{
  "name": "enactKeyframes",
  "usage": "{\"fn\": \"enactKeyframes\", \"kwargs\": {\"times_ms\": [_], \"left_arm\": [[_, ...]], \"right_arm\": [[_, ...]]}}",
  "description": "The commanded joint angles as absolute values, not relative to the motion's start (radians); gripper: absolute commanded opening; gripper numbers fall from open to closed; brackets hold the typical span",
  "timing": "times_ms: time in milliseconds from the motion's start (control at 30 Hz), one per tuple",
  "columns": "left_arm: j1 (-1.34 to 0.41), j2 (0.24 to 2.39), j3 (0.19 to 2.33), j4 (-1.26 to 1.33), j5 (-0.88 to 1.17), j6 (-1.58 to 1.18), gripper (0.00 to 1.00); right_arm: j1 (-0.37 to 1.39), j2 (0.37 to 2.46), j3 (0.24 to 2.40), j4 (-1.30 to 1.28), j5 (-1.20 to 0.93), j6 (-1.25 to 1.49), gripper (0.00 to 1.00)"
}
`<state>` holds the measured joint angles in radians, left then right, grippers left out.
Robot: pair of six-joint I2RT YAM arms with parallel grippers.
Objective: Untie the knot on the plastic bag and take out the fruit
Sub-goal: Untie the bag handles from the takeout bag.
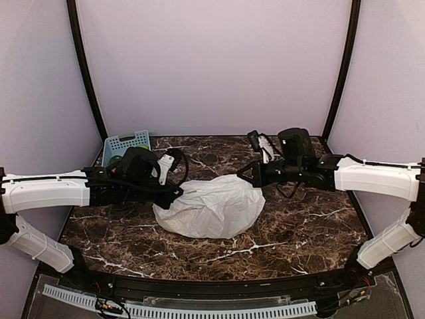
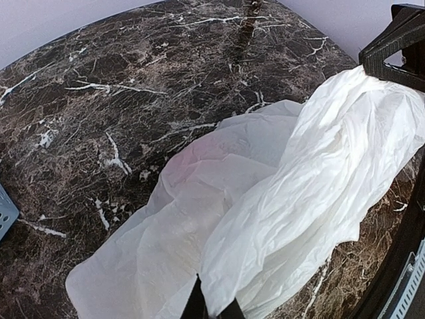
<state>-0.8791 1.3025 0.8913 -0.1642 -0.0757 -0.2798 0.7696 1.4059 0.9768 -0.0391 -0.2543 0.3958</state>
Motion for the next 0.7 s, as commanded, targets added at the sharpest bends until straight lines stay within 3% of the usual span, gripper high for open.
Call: {"fn": "enactKeyframes", "kwargs": {"times_ms": [0,400,667], "left_arm": [[-0.875,1.260,0.831,-0.179,-0.094,-0.311,0.01],[-0.875,1.181,0.808,-0.175,-0.021,-0.312,0.01],[-0.873,1.108,0.841,-0.201,0.038,-0.338,0.09]], "right_arm": [[0.761,1.351,0.906,-0.011,-0.156,0.450,0.00],[0.762,1.236,0.798,0.035,-0.112,0.545,0.00],[0.764,1.155,0.816,0.014,-0.068,0.559,0.00]]}}
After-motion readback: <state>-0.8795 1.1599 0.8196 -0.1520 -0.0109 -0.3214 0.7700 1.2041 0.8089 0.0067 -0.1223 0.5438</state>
